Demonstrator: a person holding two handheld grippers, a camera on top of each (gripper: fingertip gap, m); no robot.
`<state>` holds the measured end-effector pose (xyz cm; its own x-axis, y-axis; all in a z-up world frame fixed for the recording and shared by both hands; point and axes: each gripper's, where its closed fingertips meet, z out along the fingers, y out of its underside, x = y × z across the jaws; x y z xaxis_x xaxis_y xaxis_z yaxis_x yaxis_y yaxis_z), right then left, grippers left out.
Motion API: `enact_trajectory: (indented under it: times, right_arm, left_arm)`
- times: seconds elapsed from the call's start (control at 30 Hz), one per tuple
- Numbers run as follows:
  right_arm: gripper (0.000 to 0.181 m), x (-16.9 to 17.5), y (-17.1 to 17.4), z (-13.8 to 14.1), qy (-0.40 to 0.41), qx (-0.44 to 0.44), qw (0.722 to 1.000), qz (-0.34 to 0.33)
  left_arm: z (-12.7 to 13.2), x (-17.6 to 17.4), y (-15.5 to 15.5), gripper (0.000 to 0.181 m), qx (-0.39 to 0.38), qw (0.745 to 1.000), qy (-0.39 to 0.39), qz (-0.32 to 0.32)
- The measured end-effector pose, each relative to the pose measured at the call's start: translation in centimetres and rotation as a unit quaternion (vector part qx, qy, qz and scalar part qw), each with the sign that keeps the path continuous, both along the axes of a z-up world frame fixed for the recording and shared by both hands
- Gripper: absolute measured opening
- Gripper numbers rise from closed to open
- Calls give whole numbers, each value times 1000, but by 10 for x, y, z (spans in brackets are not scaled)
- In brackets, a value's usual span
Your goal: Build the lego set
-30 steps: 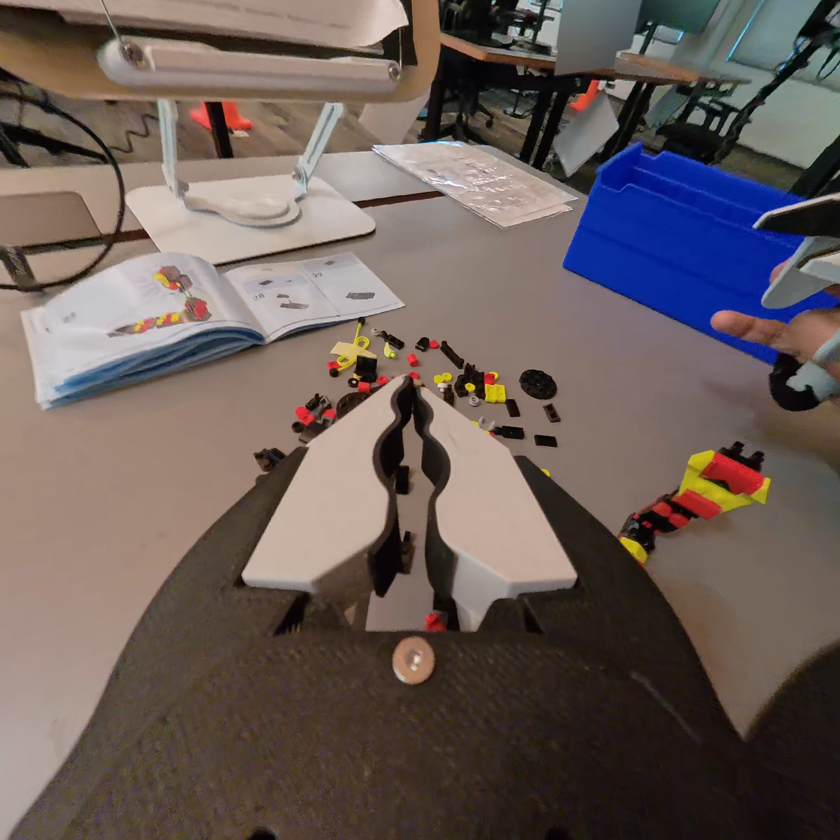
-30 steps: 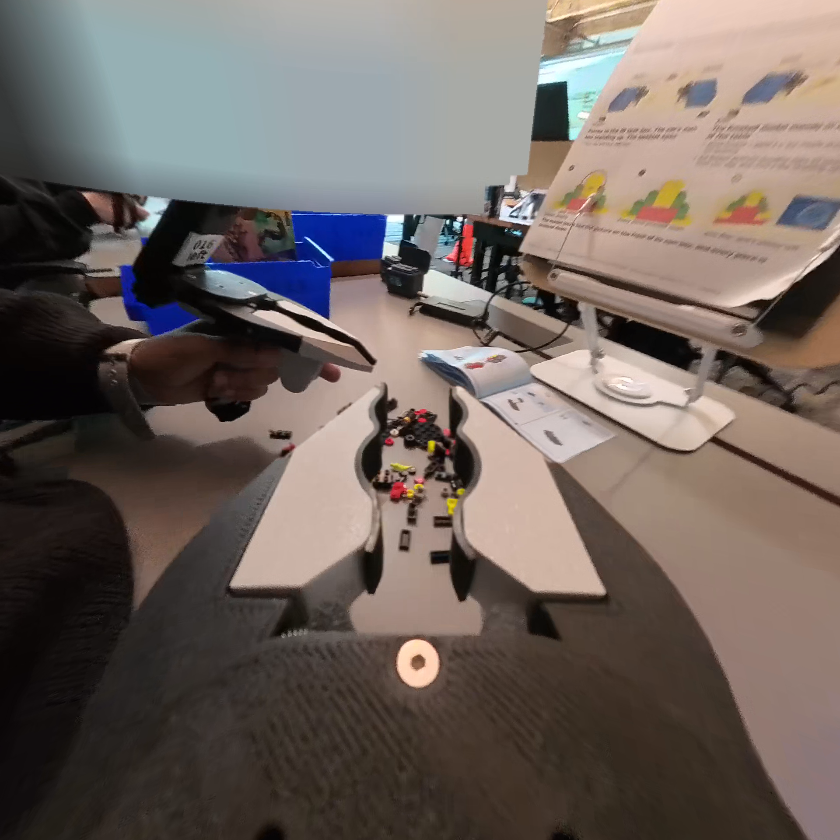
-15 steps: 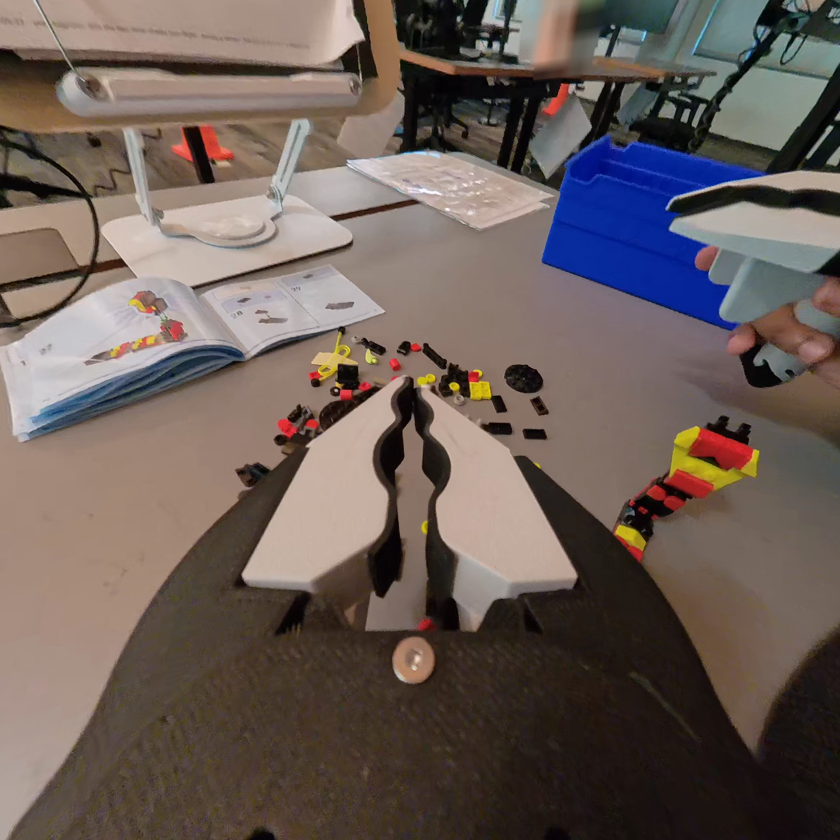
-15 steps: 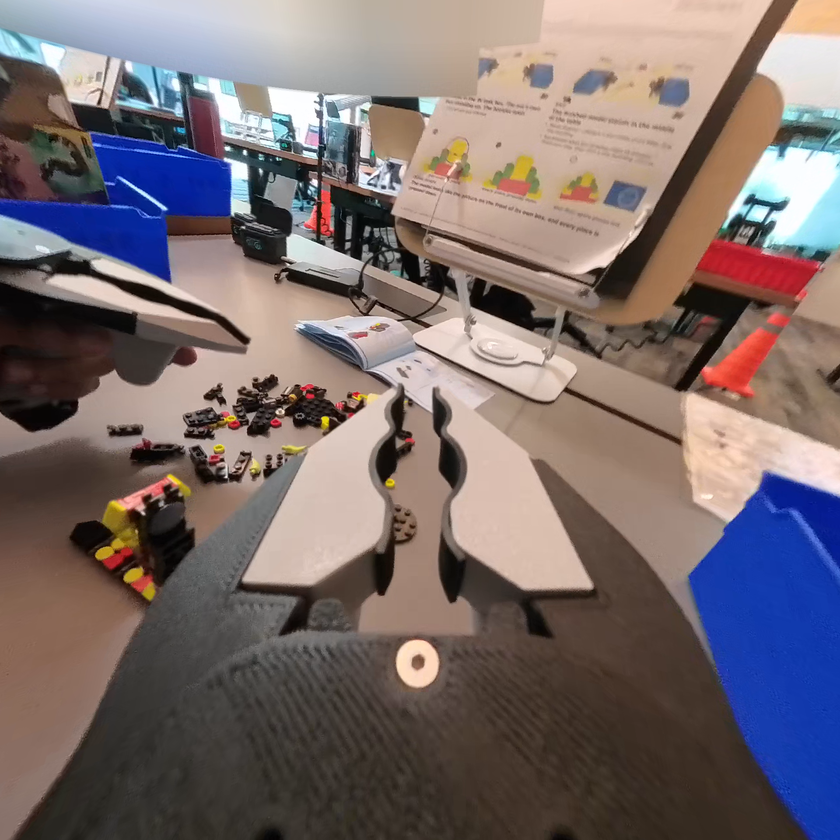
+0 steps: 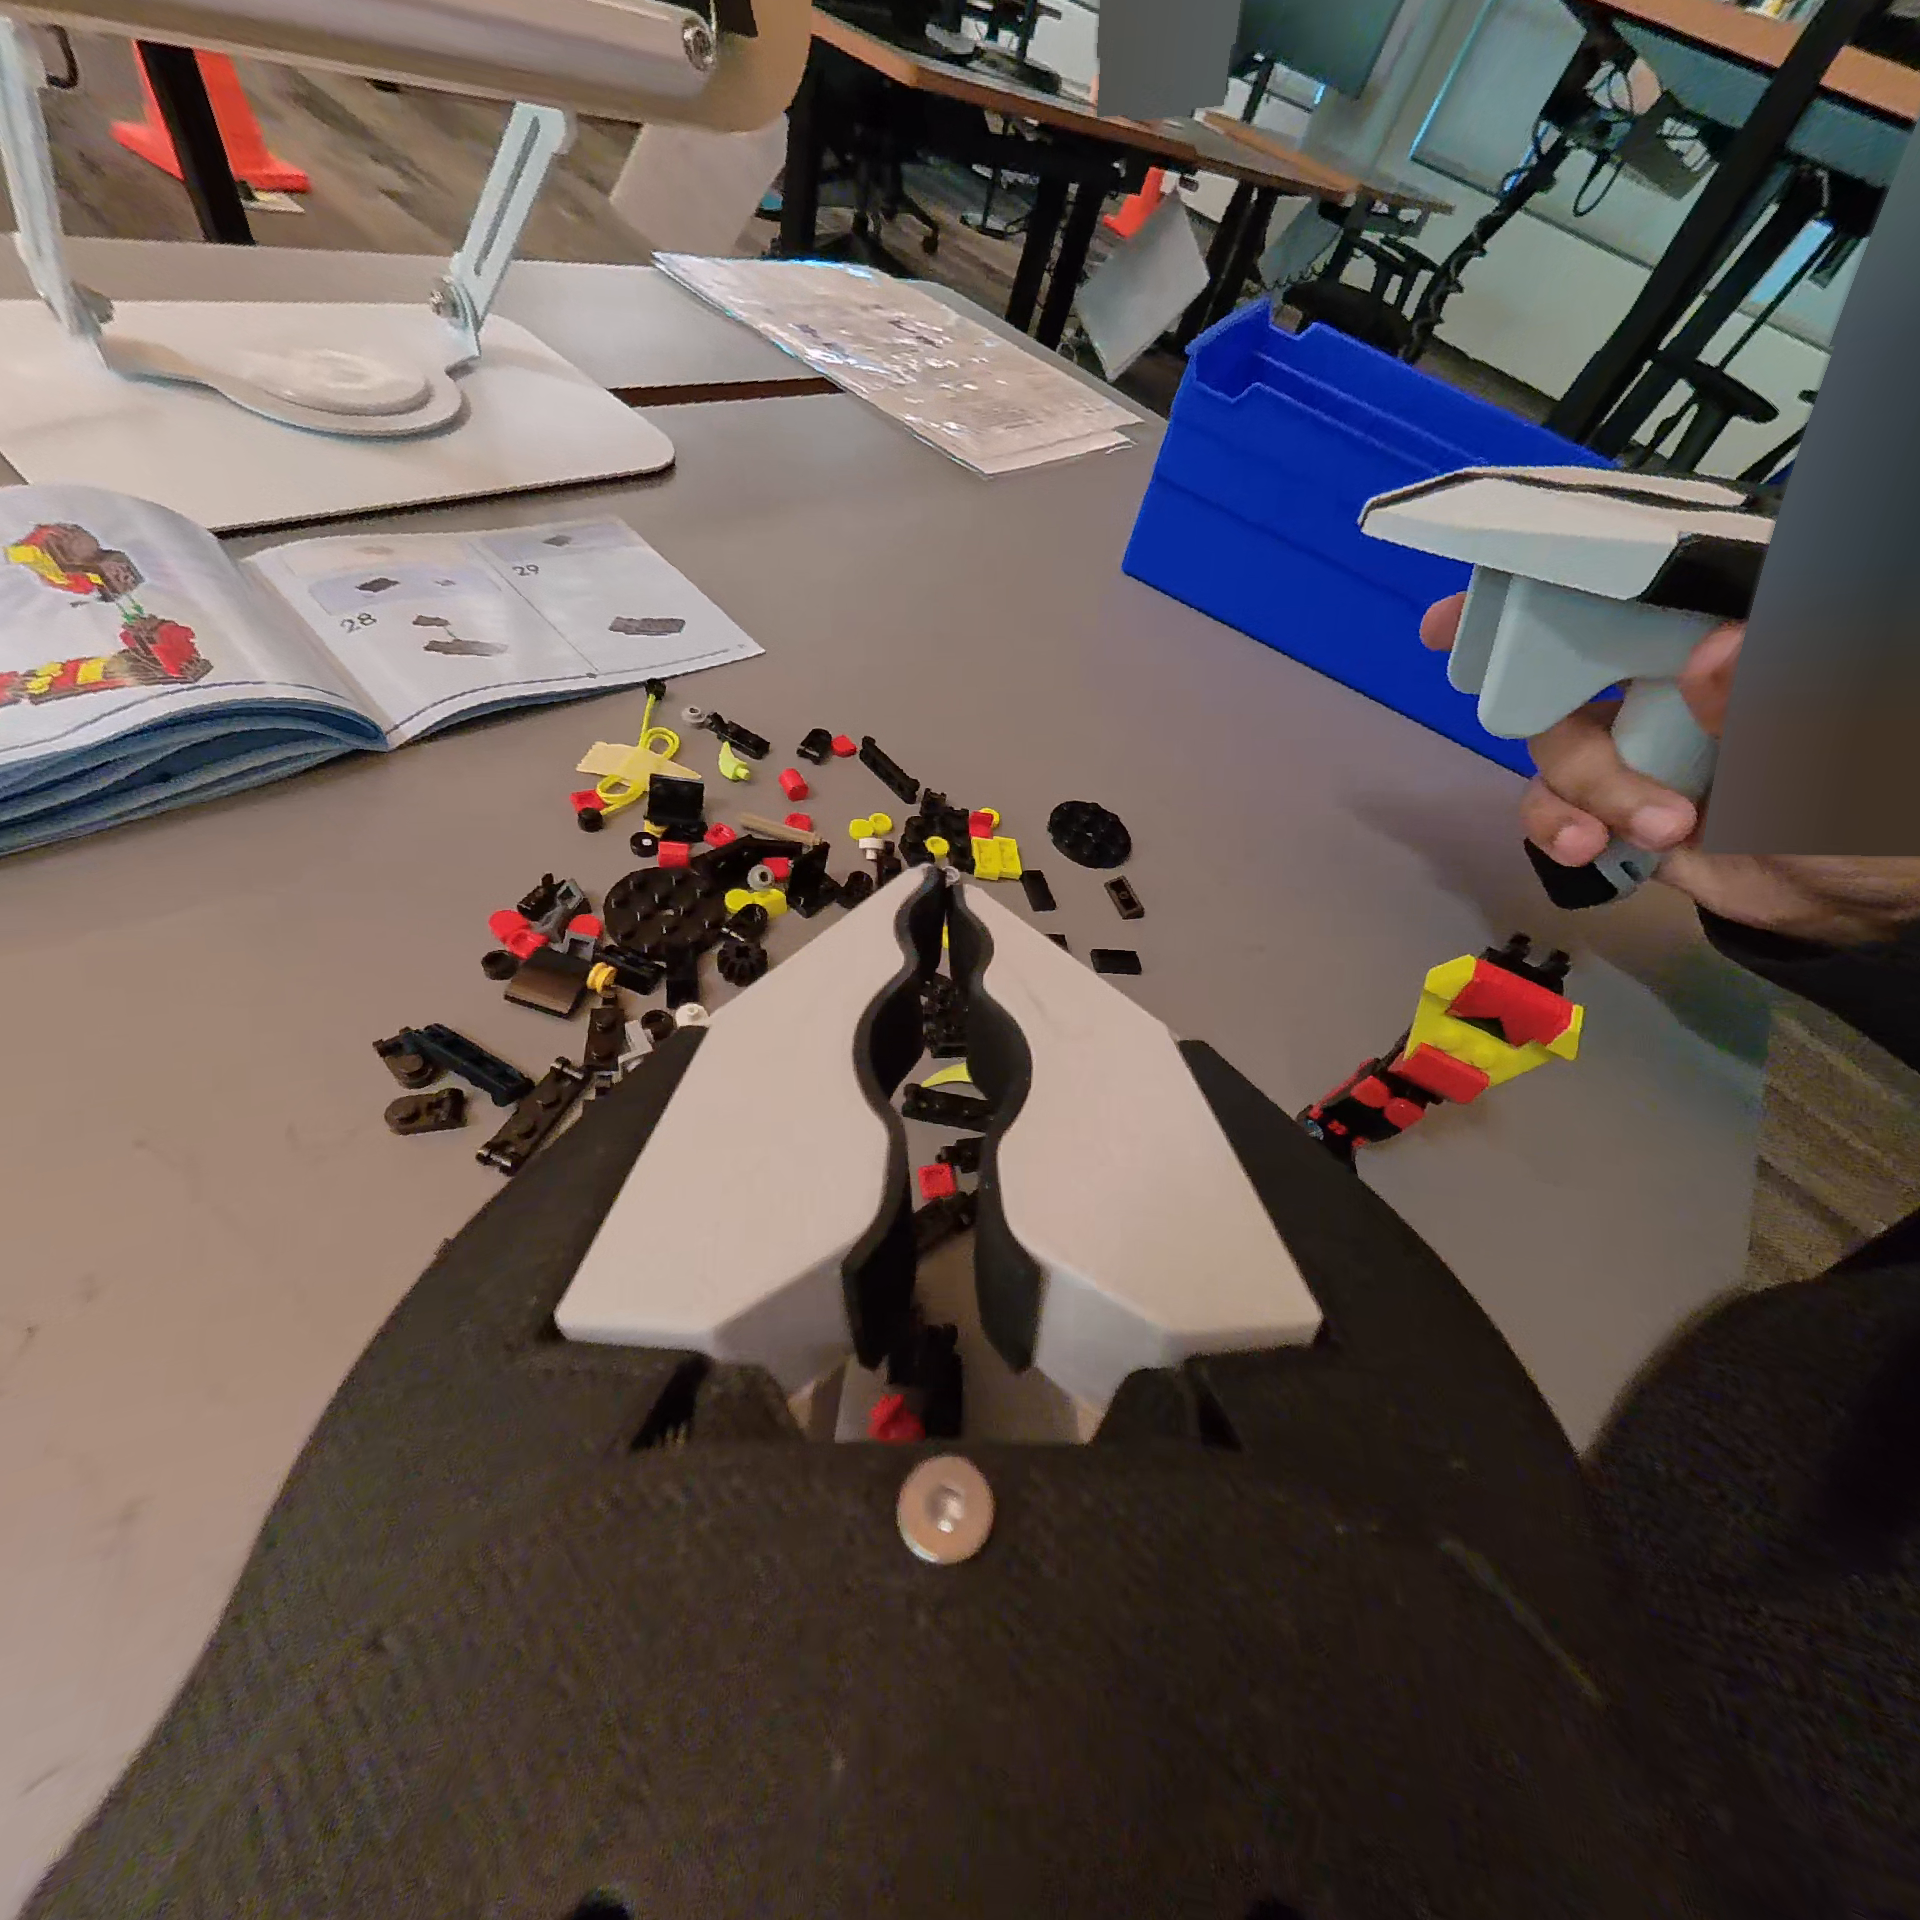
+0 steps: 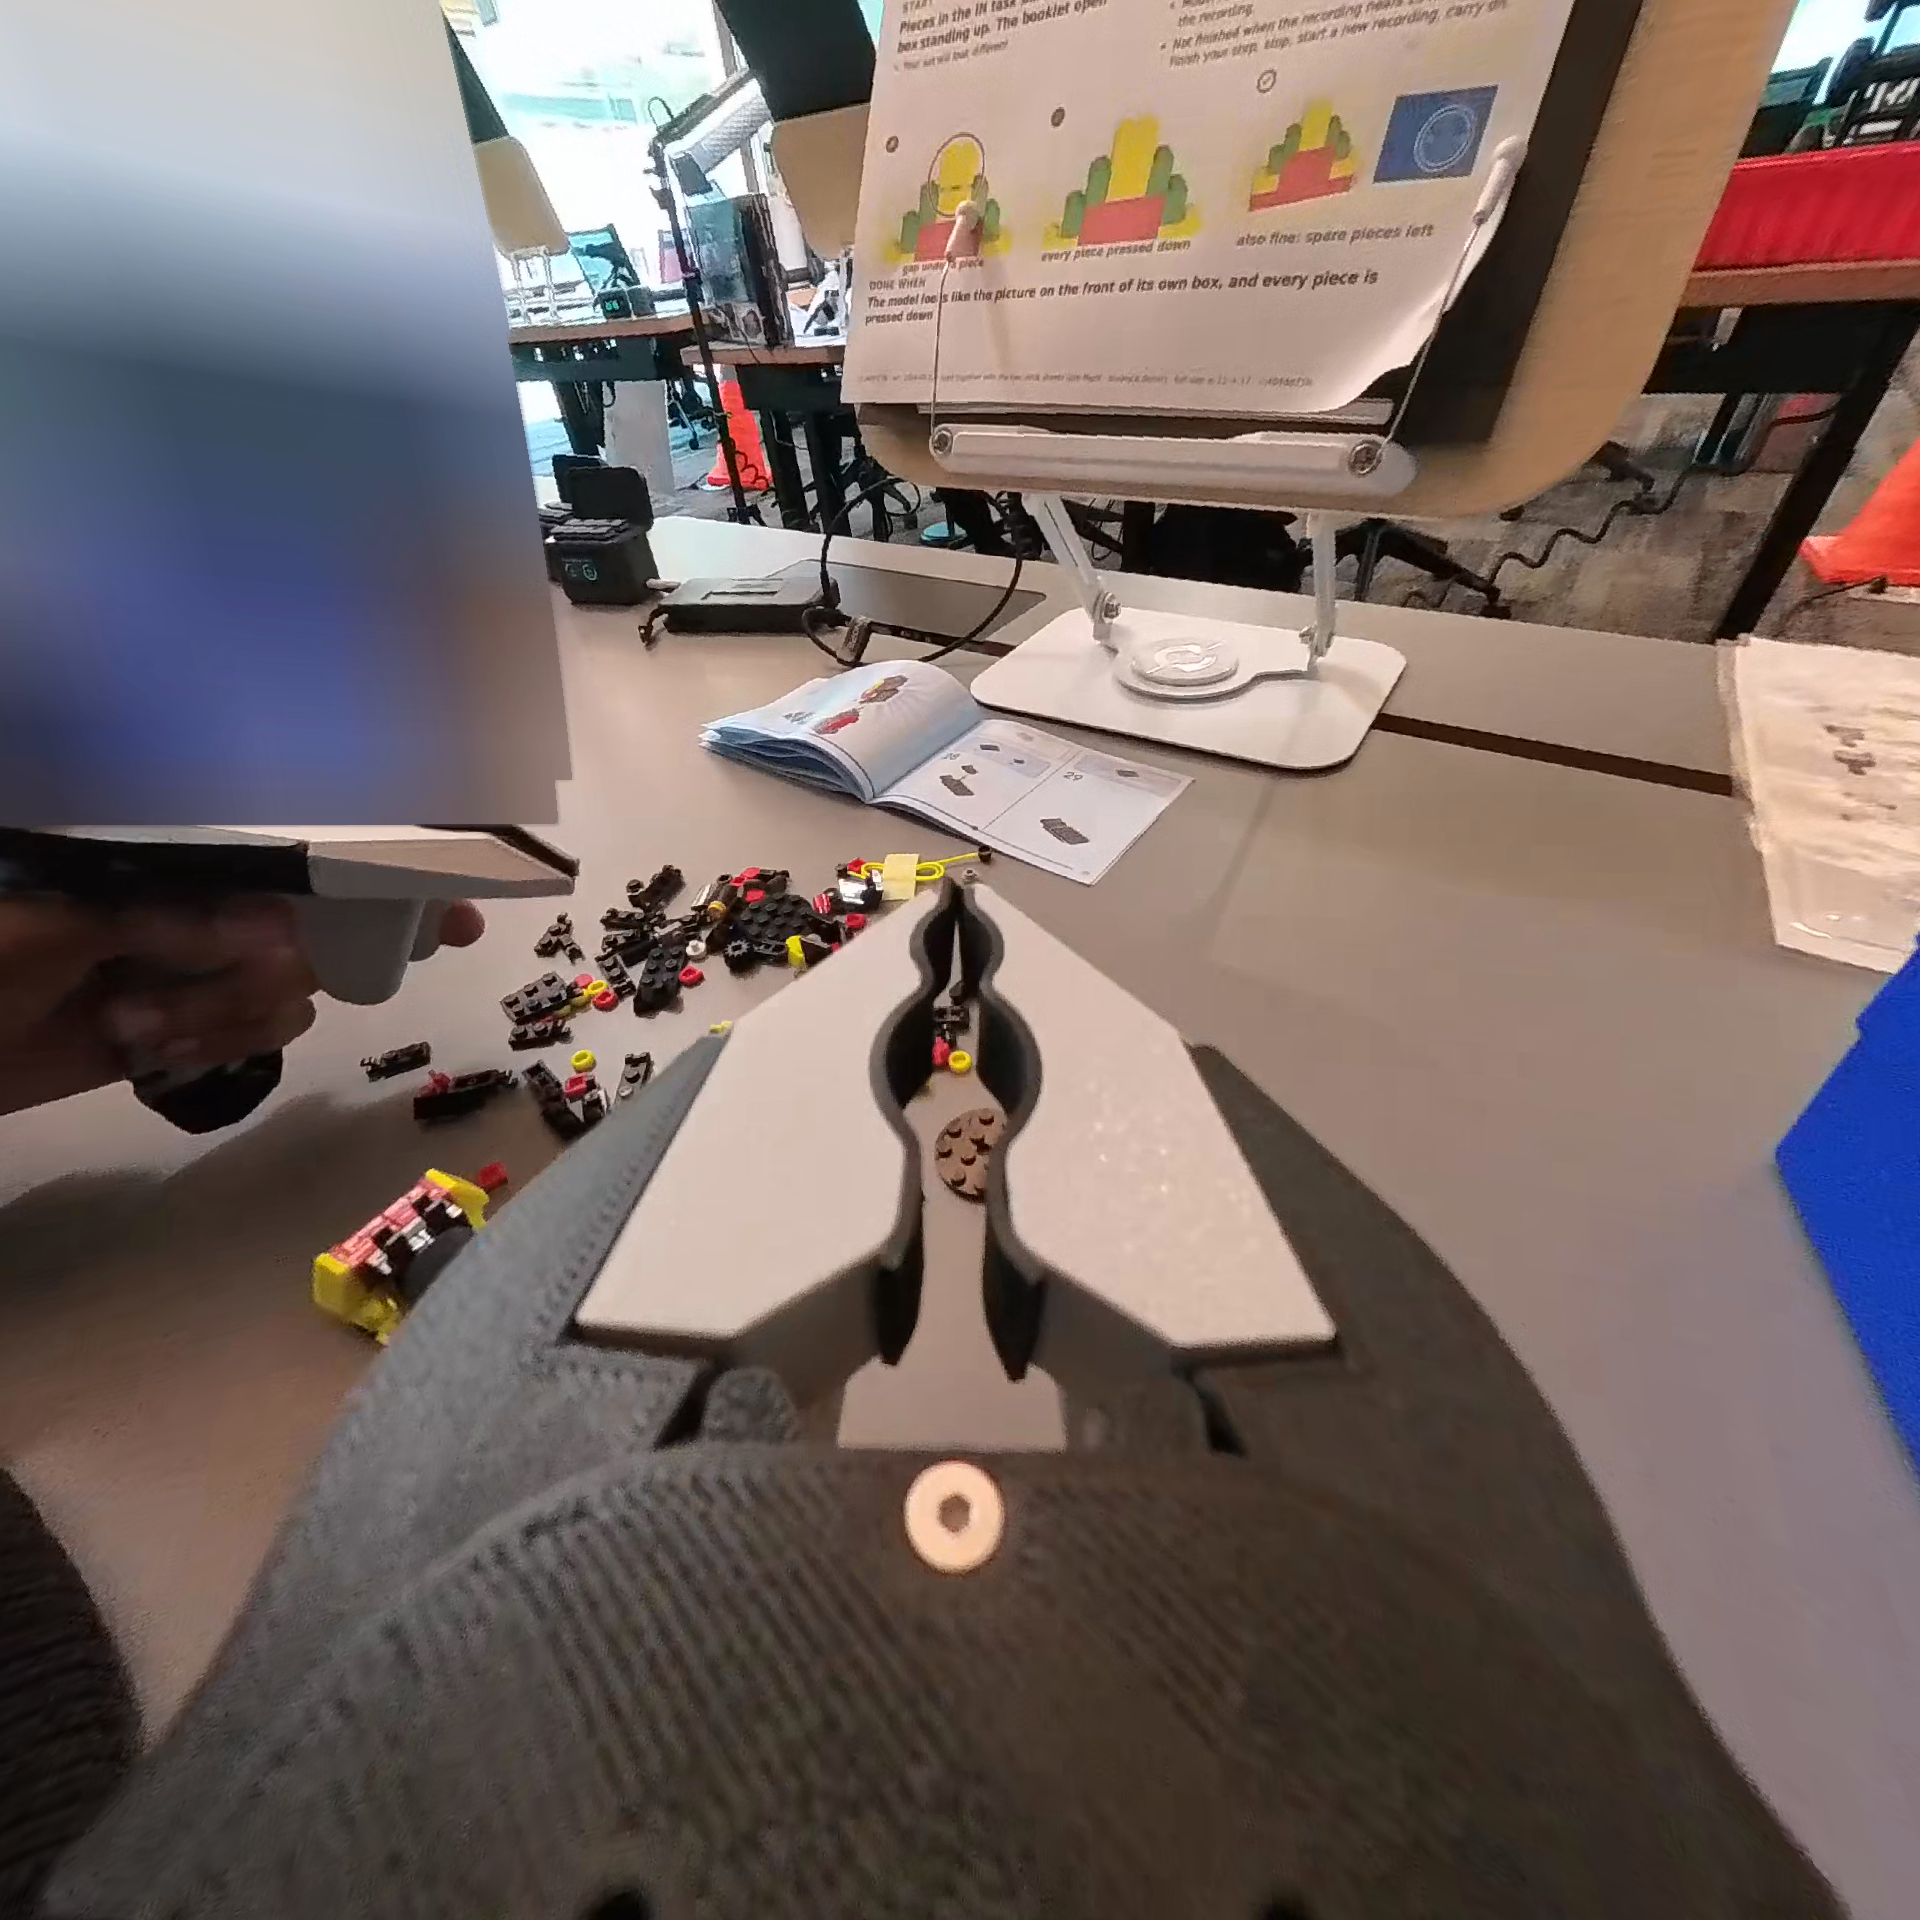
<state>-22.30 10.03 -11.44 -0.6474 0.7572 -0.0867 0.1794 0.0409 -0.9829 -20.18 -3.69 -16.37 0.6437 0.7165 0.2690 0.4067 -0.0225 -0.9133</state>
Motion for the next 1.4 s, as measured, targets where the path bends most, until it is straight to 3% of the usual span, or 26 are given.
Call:
enact_trajectory:
  times: [0.53, 1.4]
  right_arm:
    - [26, 8, -7, -6, -12, -1, 999, 51]
    - [25, 10, -11, -11, -18, 8, 998, 64]
  left_arm:
    - [-4, 1, 1, 1, 9, 1000, -22, -7]
    - [-8, 3, 4, 8, 16, 999, -46, -19]
